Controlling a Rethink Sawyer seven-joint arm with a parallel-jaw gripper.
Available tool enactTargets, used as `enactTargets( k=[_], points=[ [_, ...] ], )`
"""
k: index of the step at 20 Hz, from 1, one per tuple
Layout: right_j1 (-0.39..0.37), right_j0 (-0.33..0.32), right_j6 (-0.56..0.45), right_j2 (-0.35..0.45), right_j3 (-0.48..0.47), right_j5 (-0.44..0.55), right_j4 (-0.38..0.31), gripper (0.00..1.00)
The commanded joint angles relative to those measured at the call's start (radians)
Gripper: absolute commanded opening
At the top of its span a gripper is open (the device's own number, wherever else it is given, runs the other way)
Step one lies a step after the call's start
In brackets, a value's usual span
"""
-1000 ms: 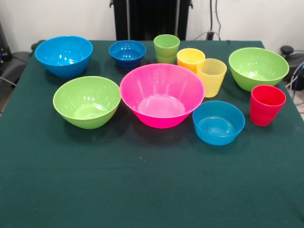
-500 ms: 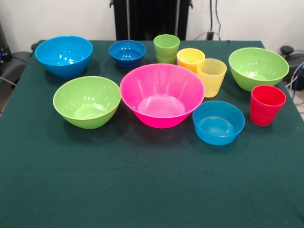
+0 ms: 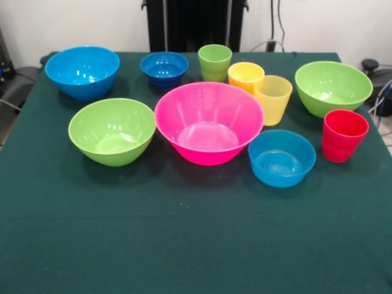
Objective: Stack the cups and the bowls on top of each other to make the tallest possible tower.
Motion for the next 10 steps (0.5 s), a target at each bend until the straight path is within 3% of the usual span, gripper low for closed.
enactTargets(
  k=[1,10],
  points=[
    [0.136,-0.023,0.126,0.102,0.098,-0.105,-0.046,1.0],
    [0.211,-0.015,0.159,0.096,0.108,-0.226,-0.07,1.0]
  ],
)
